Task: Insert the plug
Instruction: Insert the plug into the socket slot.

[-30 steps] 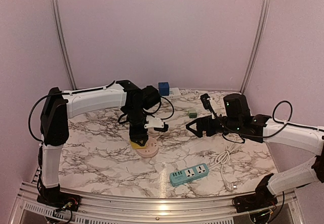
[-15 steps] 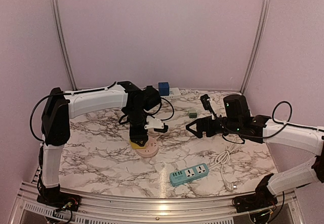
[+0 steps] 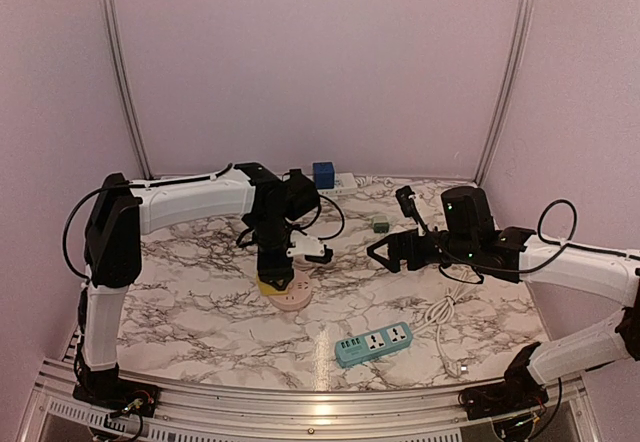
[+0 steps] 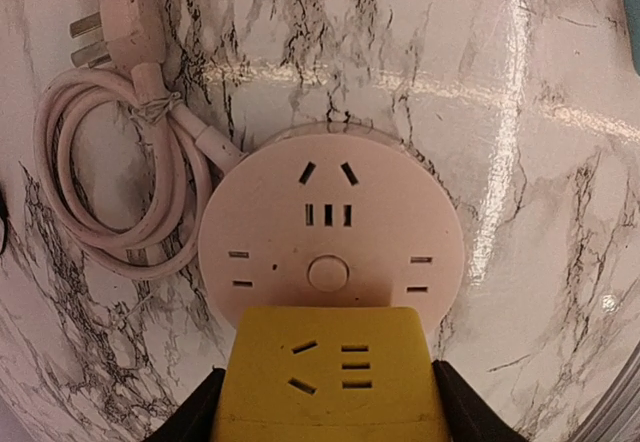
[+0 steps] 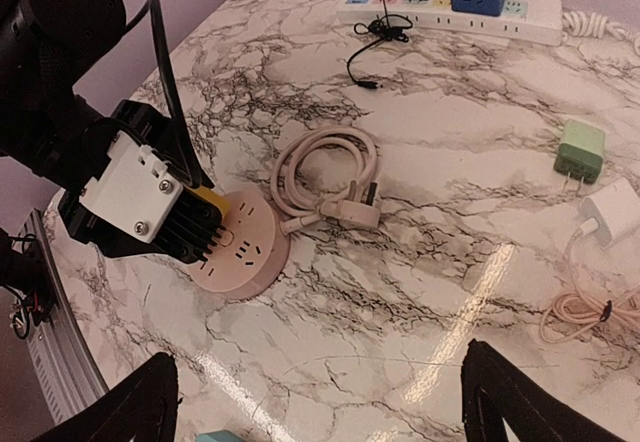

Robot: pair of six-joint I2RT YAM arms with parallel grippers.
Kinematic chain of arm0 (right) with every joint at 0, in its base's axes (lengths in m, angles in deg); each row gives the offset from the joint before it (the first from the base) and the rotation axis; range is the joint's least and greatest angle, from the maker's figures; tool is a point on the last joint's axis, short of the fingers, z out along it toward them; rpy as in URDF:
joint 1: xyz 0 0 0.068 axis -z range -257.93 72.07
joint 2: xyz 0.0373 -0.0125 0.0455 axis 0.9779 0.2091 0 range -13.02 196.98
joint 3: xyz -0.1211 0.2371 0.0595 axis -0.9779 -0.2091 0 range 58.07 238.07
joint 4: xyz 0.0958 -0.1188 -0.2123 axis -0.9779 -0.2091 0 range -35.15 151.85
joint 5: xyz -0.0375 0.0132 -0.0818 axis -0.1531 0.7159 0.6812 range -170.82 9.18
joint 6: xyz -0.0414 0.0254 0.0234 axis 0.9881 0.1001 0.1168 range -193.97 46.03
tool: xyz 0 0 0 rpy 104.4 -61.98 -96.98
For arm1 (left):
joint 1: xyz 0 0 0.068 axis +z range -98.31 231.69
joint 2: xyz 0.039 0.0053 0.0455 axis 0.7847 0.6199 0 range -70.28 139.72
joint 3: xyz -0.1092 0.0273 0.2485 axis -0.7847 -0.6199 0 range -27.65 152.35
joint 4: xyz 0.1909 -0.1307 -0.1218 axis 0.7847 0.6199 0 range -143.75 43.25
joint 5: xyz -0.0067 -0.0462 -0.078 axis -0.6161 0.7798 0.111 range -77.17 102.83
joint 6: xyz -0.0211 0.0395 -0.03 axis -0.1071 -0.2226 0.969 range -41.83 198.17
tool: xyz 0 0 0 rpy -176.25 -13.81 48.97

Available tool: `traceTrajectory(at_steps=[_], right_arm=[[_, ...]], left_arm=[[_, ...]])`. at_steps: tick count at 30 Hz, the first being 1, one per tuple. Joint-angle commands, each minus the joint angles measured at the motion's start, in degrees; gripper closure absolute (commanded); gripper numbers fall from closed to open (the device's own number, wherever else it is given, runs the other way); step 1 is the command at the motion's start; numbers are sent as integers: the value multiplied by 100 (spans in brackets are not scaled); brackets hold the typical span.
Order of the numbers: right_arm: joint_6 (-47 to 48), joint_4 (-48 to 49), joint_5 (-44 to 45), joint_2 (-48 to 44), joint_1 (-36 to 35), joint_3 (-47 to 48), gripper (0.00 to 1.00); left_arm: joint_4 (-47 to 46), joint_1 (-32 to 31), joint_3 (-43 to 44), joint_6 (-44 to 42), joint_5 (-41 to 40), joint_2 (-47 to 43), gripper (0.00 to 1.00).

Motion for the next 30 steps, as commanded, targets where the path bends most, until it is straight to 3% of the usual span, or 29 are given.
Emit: traceTrajectory(at_steps=[1,20,30], right_arm=[[-16,93,-41,-48,30,69,7],[35,124,-81,-56,28,34,7],[3,168,-119,-57,30,19,7]], left_arm=[[142,-34,-117,54,175,405,85],[286,-167,-174,261,330,1059,93],[140,96,-278,44,1006,1095,87]])
